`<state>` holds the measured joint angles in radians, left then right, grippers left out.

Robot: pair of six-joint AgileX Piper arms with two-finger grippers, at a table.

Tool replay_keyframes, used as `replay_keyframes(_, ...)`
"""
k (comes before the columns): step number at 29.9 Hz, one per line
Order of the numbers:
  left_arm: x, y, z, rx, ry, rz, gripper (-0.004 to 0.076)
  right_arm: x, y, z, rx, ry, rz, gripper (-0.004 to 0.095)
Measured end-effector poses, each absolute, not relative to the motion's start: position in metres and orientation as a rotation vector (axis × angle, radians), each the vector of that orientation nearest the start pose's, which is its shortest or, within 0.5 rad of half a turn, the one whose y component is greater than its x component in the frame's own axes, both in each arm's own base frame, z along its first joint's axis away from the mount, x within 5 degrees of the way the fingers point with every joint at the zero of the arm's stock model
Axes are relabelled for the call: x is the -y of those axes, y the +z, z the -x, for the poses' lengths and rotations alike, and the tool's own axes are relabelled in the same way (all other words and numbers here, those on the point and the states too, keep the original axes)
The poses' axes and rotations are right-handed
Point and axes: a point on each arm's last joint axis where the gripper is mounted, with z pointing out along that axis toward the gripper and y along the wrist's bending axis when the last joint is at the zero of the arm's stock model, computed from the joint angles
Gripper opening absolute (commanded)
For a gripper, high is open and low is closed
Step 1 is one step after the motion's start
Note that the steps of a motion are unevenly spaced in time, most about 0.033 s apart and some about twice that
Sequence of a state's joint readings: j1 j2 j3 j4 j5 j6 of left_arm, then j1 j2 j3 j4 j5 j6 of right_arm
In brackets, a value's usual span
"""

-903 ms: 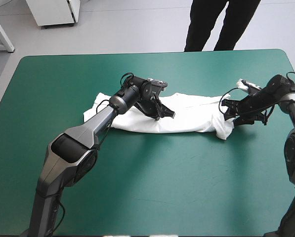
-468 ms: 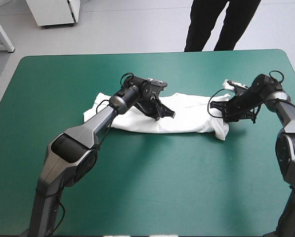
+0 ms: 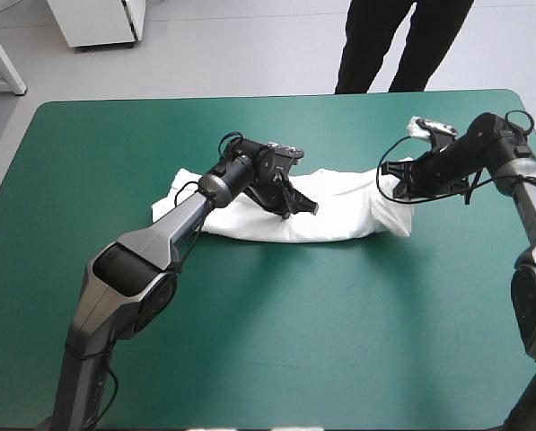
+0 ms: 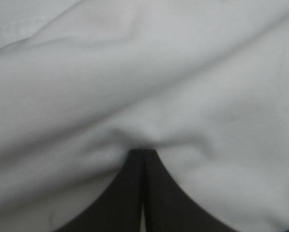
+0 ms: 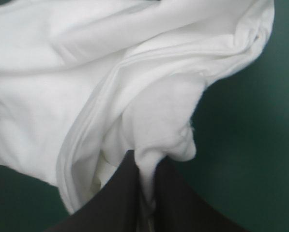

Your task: Fold the cloth

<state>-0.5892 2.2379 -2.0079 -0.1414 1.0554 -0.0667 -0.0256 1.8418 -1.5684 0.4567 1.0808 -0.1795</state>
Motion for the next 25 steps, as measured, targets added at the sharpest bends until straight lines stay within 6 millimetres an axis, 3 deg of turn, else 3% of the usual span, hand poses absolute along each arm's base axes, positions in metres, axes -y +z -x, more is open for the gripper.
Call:
replay_keyframes(6, 0.281, 0.223, -0.401, -2.732, -0.352, -0.664, -0.0022, -0.033, 0.335, -0.379, -2.600, 0.635, 0.041, -0.0012)
replay_keyframes(15, 0.281, 0.223, -0.401, -2.732, -0.352, -0.664, -0.0022, -0.045, 0.391, -0.362, -2.447, 0.695, 0.129, -0.0012)
replay_keyframes(19, 0.281, 0.223, -0.401, -2.732, -0.352, -0.664, -0.0022, -0.058, 0.408, -0.357, -2.399, 0.713, 0.192, -0.0012)
replay_keyframes(25, 0.281, 0.223, -0.401, -2.733, -0.352, -0.664, -0.0022, -0.072, 0.416, -0.353, -2.386, 0.737, 0.255, -0.0012)
